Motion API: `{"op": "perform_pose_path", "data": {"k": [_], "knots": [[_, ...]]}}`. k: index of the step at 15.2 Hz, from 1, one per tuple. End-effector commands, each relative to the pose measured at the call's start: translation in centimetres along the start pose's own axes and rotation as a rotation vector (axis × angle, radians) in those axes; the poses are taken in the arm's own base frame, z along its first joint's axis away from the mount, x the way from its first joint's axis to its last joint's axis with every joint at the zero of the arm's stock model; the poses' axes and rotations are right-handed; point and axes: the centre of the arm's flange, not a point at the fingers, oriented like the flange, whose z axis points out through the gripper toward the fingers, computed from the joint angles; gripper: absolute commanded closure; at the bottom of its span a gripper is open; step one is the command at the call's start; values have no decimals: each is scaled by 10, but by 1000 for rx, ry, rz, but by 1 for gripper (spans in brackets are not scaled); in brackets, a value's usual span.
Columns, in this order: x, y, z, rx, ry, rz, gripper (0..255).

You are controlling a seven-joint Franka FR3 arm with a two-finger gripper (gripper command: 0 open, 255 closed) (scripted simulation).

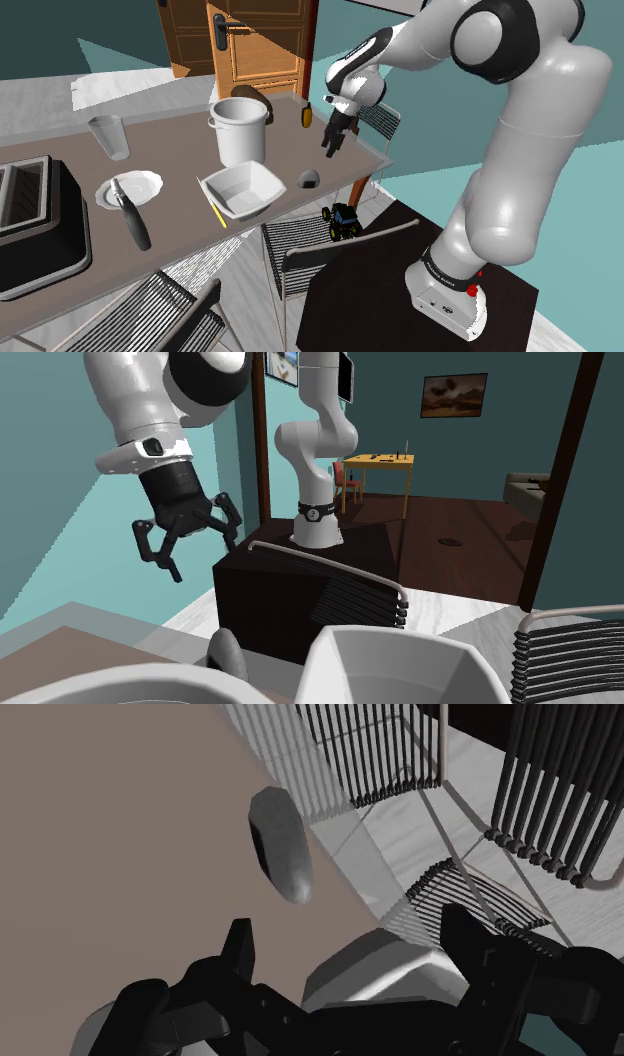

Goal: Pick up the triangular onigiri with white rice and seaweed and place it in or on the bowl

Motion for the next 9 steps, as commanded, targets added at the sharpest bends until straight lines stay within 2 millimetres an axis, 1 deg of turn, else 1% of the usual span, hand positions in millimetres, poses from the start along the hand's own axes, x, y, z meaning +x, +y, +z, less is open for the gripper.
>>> {"op": "perform_pose_path", "data": {"k": [1,4,5,9], "knots": [[3,17,26,20,8,-59,0],[12,40,60,50,14,-141,0],[13,41,62,52,15,-146,0],[13,40,83,52,15,-146,0]]}}
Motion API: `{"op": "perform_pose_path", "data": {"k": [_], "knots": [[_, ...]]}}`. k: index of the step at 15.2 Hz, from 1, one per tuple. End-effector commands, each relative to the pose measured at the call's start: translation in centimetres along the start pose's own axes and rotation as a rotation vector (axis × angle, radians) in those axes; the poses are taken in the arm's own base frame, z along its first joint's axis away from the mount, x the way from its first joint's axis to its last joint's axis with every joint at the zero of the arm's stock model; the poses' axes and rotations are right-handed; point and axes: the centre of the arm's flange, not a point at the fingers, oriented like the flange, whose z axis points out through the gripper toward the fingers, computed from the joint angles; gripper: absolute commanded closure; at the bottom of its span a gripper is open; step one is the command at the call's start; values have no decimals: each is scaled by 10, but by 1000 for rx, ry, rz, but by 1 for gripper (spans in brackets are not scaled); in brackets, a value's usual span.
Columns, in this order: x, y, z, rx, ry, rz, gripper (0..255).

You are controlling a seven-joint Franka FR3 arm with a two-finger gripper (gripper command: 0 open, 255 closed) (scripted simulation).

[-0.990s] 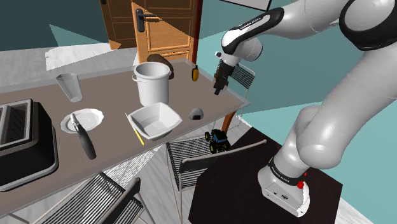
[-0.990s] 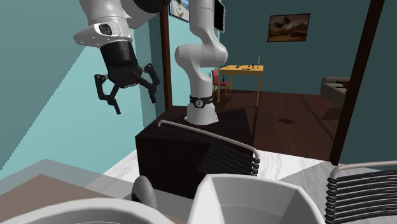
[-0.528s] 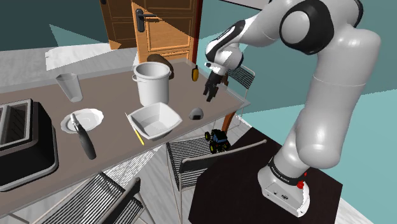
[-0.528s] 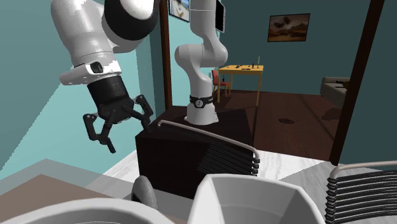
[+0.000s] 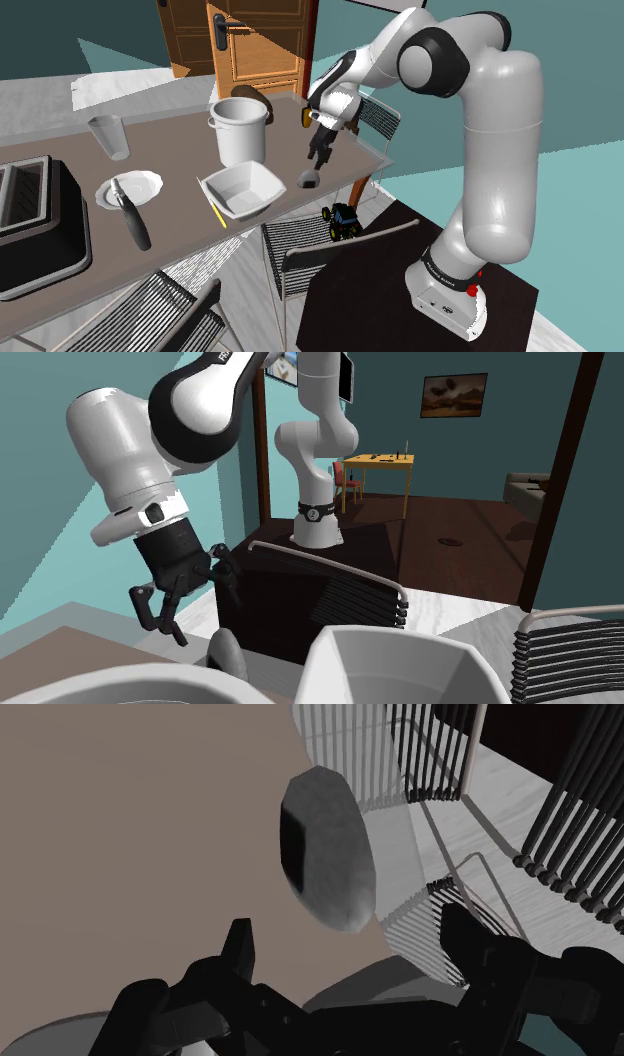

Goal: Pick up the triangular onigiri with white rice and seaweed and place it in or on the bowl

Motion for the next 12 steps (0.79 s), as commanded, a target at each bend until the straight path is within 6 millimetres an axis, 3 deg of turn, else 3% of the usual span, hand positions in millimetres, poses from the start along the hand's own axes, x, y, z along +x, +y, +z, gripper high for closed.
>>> {"op": "perform_pose_path", "data": {"k": [1,3,11,12], "knots": [[0,0,10,0,0,-1,0],[0,0,24,0,0,-1,0],[0,0,24,0,0,-1,0],[0,0,24,0,0,-1,255]]}}
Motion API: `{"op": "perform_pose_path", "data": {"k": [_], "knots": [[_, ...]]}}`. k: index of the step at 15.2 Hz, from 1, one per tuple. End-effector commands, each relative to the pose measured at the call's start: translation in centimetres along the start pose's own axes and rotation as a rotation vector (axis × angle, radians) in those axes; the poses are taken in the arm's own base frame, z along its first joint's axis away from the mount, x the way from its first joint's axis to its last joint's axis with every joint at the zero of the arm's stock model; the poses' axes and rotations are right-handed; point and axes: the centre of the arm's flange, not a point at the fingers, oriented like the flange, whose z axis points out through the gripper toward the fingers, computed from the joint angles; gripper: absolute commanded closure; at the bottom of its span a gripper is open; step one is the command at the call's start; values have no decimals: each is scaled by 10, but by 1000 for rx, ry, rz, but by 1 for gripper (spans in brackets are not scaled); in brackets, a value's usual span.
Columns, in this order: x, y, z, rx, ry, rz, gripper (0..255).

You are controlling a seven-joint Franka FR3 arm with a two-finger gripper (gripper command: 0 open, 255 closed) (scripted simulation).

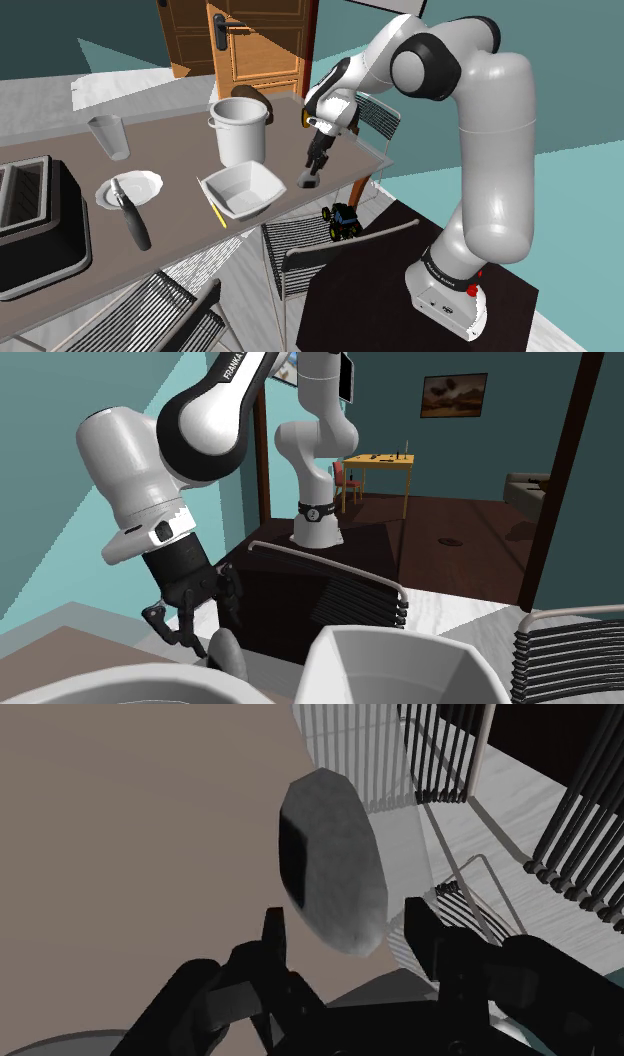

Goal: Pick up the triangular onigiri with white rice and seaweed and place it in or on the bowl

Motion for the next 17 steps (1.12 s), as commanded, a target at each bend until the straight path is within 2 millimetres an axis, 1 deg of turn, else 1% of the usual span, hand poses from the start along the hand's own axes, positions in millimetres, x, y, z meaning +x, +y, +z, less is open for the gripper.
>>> {"op": "perform_pose_path", "data": {"k": [1,9,17], "knots": [[0,0,0,0,0,0,255],[0,0,0,0,0,0,255],[14,-7,-39,0,0,0,255]]}}
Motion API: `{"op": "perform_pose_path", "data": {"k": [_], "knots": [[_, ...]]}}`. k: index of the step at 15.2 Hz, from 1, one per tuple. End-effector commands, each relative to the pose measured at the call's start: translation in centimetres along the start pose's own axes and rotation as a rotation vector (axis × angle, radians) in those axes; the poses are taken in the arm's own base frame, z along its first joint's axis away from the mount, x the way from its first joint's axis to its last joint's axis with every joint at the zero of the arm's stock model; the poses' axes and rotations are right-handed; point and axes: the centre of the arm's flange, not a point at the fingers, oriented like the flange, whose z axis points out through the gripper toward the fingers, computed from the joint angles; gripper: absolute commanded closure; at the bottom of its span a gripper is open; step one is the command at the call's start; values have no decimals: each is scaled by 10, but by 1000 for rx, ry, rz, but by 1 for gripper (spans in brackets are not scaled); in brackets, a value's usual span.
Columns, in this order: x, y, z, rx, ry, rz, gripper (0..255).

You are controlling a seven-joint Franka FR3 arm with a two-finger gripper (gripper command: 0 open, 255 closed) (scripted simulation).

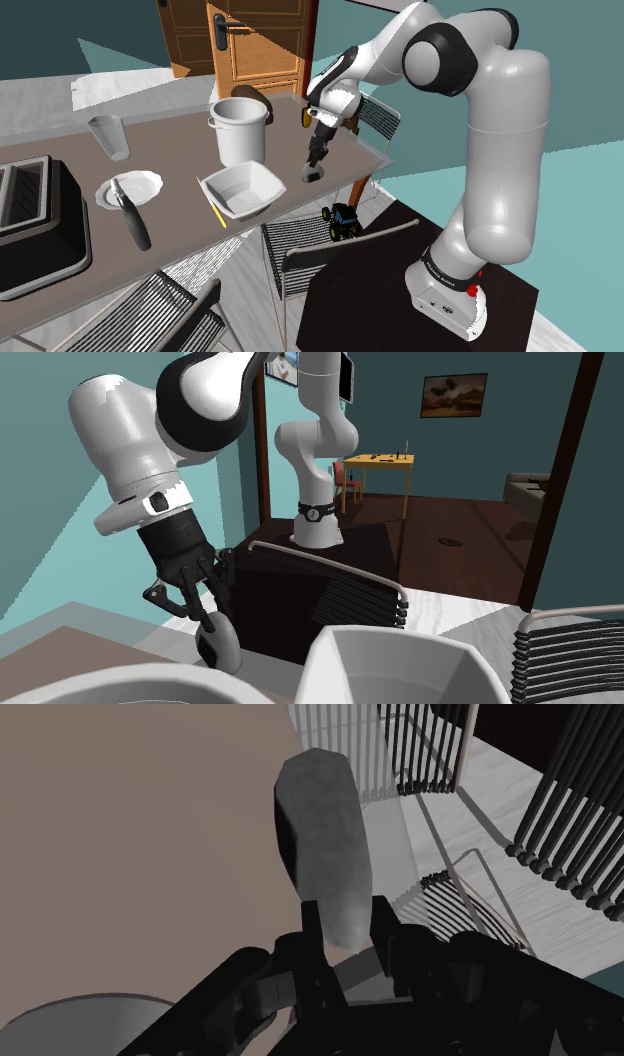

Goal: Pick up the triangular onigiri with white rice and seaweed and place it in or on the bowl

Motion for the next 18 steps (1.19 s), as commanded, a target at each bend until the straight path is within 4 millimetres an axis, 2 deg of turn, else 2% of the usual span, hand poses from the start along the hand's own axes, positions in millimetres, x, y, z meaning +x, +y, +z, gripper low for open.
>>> {"op": "perform_pose_path", "data": {"k": [1,18], "knots": [[3,-2,-10,0,0,0,255],[33,-18,-93,0,0,0,255]]}}
